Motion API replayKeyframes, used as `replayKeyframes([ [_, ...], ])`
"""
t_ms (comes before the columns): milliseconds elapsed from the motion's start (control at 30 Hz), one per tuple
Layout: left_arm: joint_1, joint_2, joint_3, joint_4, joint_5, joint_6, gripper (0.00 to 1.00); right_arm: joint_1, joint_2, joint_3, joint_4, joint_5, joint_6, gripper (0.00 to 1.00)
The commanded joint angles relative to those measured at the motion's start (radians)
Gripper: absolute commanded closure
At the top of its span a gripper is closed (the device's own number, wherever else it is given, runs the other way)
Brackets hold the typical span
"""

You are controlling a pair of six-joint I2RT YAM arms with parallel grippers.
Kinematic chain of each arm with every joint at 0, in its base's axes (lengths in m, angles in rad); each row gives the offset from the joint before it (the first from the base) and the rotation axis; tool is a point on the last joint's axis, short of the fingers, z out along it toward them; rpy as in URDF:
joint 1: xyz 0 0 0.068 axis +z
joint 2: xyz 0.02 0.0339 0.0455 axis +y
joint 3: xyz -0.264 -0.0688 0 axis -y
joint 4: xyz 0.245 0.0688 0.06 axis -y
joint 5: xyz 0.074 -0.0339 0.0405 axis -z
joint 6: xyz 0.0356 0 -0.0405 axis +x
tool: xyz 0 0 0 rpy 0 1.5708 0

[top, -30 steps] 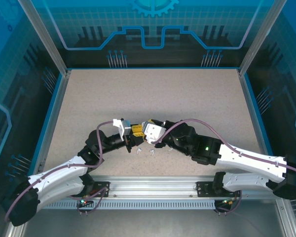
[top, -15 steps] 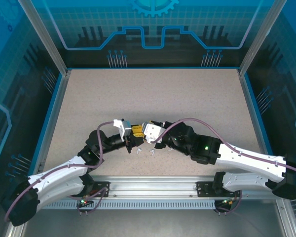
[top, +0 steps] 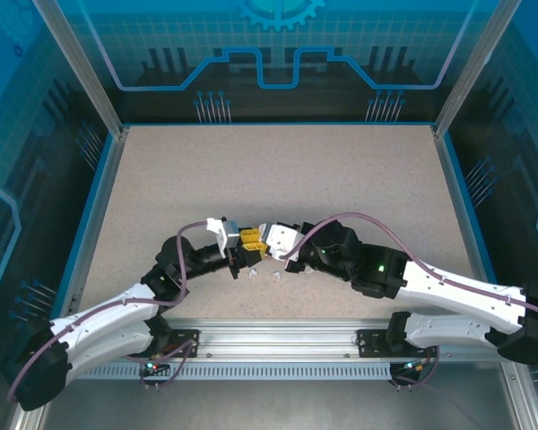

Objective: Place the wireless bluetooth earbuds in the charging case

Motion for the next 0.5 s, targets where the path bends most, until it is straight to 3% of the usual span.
replayKeyframes([
  [0,-0.004,-0.015,0.02,0.041,-0.002,0.022,1.0,-0.014,-0.01,0.004,-0.05,-0.055,0.031,0.76],
  [467,-0.005,-0.015,0.02,0.042,-0.003,0.017,1.0,-0.055,0.016,0.047,-0.079,-0.162,0.065,0.7],
])
